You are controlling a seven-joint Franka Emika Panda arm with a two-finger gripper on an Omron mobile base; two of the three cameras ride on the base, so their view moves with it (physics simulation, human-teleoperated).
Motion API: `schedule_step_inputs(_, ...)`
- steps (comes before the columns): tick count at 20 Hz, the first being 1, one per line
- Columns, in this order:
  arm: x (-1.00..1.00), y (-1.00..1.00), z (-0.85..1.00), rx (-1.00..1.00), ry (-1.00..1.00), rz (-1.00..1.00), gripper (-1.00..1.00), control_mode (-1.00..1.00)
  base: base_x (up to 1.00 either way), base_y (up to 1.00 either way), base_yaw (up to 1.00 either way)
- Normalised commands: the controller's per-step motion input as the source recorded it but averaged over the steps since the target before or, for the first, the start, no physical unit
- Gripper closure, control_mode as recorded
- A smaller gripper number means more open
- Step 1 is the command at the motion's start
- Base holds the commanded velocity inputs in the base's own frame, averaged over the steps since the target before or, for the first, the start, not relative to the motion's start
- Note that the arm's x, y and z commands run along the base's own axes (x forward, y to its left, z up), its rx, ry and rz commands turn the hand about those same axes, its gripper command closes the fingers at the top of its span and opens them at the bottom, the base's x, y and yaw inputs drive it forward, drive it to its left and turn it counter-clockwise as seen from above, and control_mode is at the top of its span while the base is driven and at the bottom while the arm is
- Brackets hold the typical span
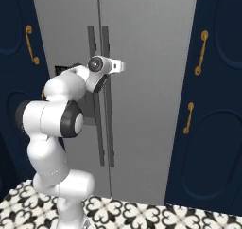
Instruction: Grab a lemon wedge from the fridge and one ice cube from the ice bowl, and put them in the glass of lemonade.
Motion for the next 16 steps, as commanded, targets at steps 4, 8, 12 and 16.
schedule_step_inputs(4,0.34,0.0,-0.06,0.0,0.0,0.0,1.0,-1.0,0.0,0.0,0.0)
schedule_step_inputs(8,-0.04,0.0,0.0,0.0,0.13,0.03,1.0,-1.0,0.0,0.0,0.0)
schedule_step_inputs(12,-0.58,-0.19,0.0,0.0,0.25,0.03,1.0,-1.0,0.0,0.0,0.0)
schedule_step_inputs(16,-1.0,-0.52,0.0,0.02,0.18,0.0,1.0,-1.0,0.0,0.0,0.0)
